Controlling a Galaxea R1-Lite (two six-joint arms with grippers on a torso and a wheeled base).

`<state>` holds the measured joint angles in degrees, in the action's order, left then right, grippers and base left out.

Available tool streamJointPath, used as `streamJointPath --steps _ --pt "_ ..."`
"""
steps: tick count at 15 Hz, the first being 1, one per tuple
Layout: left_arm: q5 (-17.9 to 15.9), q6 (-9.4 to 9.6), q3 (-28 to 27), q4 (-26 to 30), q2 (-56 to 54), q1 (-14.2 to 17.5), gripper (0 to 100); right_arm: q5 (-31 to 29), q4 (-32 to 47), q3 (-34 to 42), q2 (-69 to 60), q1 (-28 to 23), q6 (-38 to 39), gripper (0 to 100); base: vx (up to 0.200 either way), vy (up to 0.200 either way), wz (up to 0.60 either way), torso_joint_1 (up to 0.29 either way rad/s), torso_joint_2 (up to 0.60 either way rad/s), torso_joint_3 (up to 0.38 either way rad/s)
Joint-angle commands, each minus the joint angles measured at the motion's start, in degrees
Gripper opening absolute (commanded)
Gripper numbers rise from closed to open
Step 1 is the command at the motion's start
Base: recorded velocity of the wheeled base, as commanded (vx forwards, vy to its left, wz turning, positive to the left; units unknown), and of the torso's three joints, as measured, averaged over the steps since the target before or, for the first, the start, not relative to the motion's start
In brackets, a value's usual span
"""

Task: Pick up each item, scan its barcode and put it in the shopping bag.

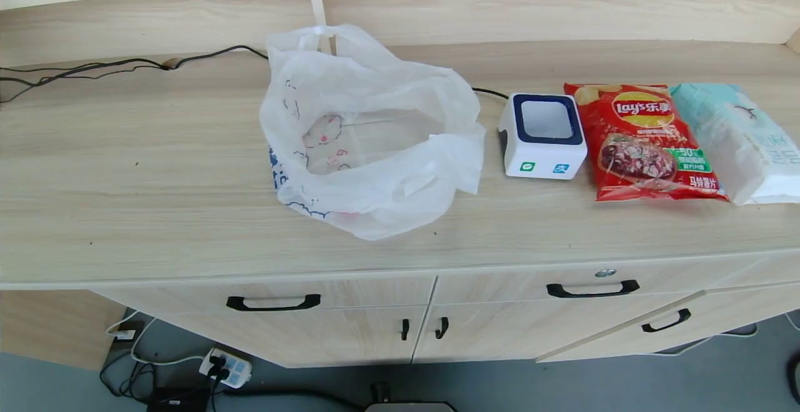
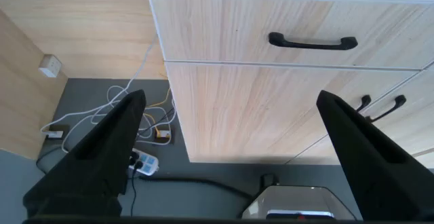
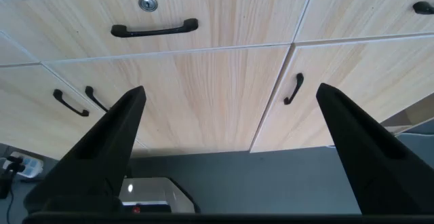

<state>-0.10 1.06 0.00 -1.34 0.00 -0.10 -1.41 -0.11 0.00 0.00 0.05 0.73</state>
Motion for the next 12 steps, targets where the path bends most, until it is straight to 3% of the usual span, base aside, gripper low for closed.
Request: streamJointPath --steps 1,8,12 --pt "0.01 0.17 0.00 -0.07 0.00 0.01 100 0.10 -0.07 0.00 0.09 0.04 -0.03 100 0.000 0.000 0.00 0.000 0.00 0.000" --pt "0.01 -0.09 0.00 0.02 0.09 0.01 100 0.01 -0.07 0.00 0.09 0.04 -0.03 100 0.000 0.000 0.00 0.000 0.00 0.000" --pt "0.01 -0.01 0.00 0.02 0.09 0.01 100 0.10 -0.07 0.00 0.09 0.04 -0.73 100 0.200 -0.200 0.00 -0.010 0.00 0.005"
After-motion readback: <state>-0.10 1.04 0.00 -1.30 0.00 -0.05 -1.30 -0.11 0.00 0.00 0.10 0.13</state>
